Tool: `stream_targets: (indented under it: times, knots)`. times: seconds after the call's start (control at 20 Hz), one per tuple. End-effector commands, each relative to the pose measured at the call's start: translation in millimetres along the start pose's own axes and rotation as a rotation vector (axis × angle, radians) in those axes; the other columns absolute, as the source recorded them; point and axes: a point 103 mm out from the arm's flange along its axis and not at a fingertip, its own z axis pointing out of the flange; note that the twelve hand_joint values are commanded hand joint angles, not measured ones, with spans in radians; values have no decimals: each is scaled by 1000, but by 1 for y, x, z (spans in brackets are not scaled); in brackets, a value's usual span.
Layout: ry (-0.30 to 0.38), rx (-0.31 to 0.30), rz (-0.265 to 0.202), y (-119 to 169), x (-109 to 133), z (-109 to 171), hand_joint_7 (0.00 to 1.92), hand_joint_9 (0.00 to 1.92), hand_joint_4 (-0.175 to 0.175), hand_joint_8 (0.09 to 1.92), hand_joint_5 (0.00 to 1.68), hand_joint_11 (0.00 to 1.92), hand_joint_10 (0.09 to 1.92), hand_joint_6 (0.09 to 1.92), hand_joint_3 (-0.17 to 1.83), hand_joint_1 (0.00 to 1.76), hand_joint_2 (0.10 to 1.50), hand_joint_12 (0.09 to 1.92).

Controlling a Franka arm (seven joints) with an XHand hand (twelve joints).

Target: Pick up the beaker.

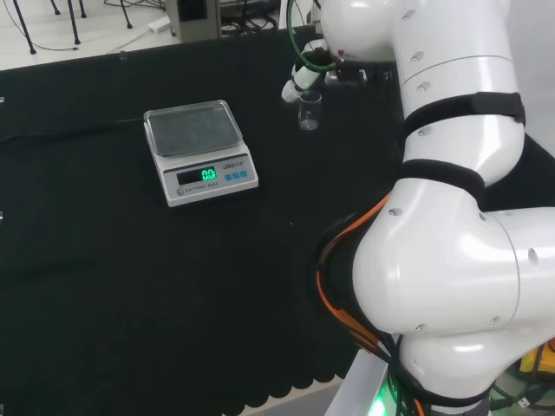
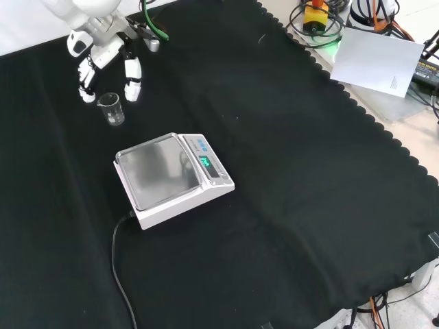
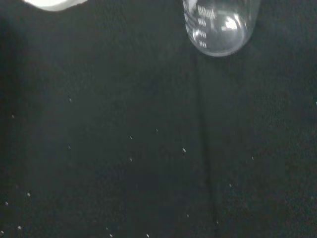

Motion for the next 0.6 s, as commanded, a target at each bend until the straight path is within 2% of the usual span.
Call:
stream_targets:
  times: [0.05, 0.45, 0.6]
  knots:
    - [4, 26, 15, 7, -9, 11, 134, 162, -29, 731, 344, 0, 911, 276, 356, 718, 722, 1494]
    - [9, 54, 10, 22, -12, 25, 151, 182, -30, 730, 358, 4, 906, 277, 367, 743, 720, 1505]
    - [7, 60, 15, 24, -14, 28, 158, 212, -35, 724, 390, 68, 895, 293, 397, 786, 716, 1487]
